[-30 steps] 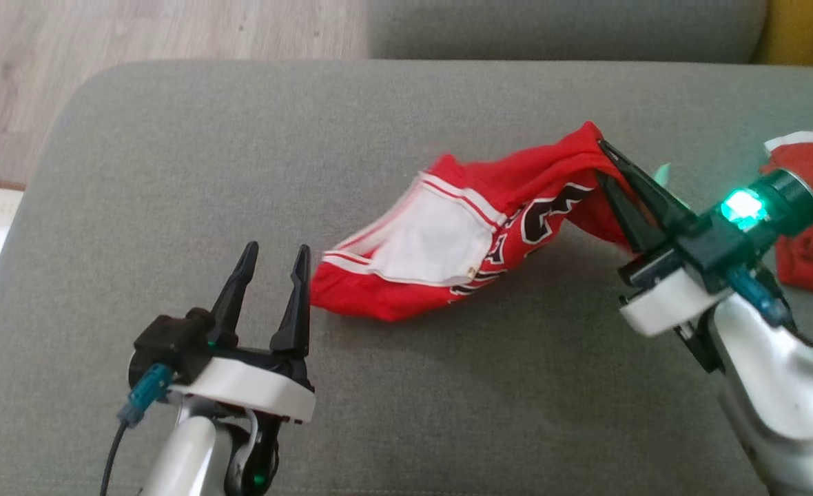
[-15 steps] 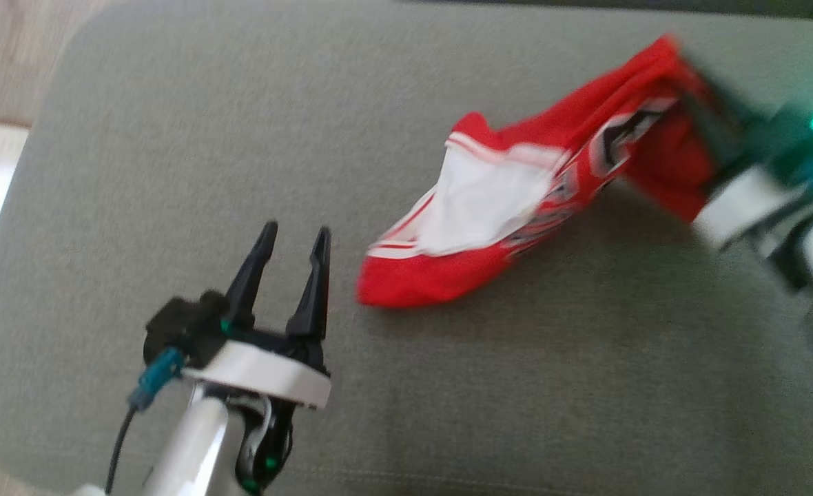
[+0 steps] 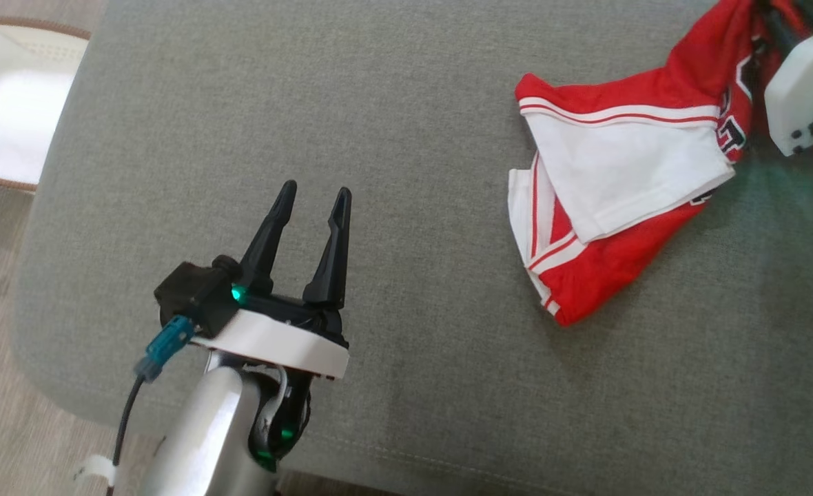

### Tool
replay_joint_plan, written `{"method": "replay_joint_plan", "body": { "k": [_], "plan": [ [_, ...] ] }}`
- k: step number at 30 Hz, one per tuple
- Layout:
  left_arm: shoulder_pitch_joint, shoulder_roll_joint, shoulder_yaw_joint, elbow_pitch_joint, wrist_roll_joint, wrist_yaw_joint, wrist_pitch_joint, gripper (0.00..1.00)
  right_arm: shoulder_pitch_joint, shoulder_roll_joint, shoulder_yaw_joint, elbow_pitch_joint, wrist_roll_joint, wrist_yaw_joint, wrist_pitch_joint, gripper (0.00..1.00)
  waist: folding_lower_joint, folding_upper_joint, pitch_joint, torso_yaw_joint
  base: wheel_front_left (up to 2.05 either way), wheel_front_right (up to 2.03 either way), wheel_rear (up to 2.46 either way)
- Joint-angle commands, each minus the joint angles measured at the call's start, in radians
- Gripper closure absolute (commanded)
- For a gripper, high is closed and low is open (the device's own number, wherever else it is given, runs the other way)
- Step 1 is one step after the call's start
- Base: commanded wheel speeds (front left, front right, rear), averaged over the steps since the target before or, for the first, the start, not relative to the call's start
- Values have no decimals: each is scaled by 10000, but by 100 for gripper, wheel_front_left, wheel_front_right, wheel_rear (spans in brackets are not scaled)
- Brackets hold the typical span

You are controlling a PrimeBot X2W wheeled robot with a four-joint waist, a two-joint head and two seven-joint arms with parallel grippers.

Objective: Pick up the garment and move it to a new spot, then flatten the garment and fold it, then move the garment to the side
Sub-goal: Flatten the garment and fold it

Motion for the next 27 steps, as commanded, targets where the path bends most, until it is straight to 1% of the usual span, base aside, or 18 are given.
{"method": "replay_joint_plan", "body": {
  "k": [1,3,7,11,15,18,20,24,27],
  "plan": [
    [-343,66,231,-371,-33,66,-51,0,-162,-126,11,-162,88,-9,-18,0,-2,0,-1,14,0,0,0],
    [-319,66,239,-362,-44,102,-51,0,-337,-80,230,224,350,-9,-224,0,-2,0,-66,-31,0,0,0],
    [-260,66,375,-303,49,90,-51,0,-379,89,488,622,711,-9,-1047,0,-2,0,-293,-316,0,0,0],
    [-195,66,567,-273,196,26,-51,0,-121,349,330,746,1065,-9,-2068,0,-2,0,-618,-734,0,0,0],
    [-111,66,787,-267,359,-56,-51,0,461,753,-42,521,1359,-9,-3085,0,-2,0,-1004,-1253,0,0,0],
    [2,66,964,-331,473,-101,-51,0,1109,1084,-531,148,1507,-9,-3810,0,-2,0,-1320,-1650,0,0,0],
    [113,66,1073,-373,503,-131,-51,0,1695,1344,-950,-186,1582,-9,-4105,0,-2,0,-1554,-1876,0,0,0],
    [321,66,1253,-452,605,-183,-51,0,3132,1908,-2015,-1058,1425,-9,-4378,0,-2,0,-1945,-2232,0,0,0],
    [471,66,1338,-490,677,-225,-51,0,4385,2497,-2860,-1840,1106,-9,-4434,0,-2,0,-2182,-2435,0,0,0]
  ]
}}
